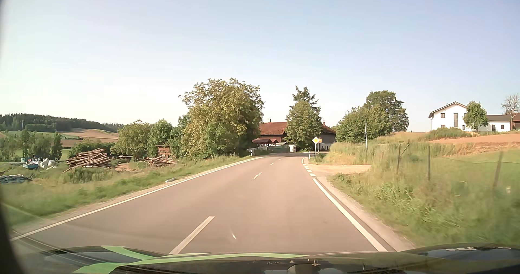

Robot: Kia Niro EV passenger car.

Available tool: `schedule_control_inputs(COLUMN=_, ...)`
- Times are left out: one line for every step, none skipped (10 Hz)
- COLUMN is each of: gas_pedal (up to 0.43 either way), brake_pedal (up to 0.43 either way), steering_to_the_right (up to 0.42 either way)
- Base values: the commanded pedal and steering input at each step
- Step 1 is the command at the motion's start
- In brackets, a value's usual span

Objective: Follow the waypoints while adhering to traffic rules and regulations

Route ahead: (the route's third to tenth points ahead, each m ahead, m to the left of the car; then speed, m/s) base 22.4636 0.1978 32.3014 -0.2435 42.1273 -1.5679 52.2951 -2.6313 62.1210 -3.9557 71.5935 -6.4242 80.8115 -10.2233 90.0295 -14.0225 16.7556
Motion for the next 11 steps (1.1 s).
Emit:
schedule_control_inputs(gas_pedal=0.000, brake_pedal=0.000, steering_to_the_right=0.008)
schedule_control_inputs(gas_pedal=0.000, brake_pedal=0.000, steering_to_the_right=0.008)
schedule_control_inputs(gas_pedal=0.000, brake_pedal=0.000, steering_to_the_right=0.009)
schedule_control_inputs(gas_pedal=0.000, brake_pedal=0.000, steering_to_the_right=0.008)
schedule_control_inputs(gas_pedal=0.000, brake_pedal=0.000, steering_to_the_right=0.009)
schedule_control_inputs(gas_pedal=0.000, brake_pedal=0.000, steering_to_the_right=0.008)
schedule_control_inputs(gas_pedal=0.000, brake_pedal=0.000, steering_to_the_right=0.009)
schedule_control_inputs(gas_pedal=0.000, brake_pedal=0.000, steering_to_the_right=0.009)
schedule_control_inputs(gas_pedal=0.000, brake_pedal=0.000, steering_to_the_right=0.009)
schedule_control_inputs(gas_pedal=0.000, brake_pedal=0.000, steering_to_the_right=0.012)
schedule_control_inputs(gas_pedal=0.000, brake_pedal=0.000, steering_to_the_right=0.014)
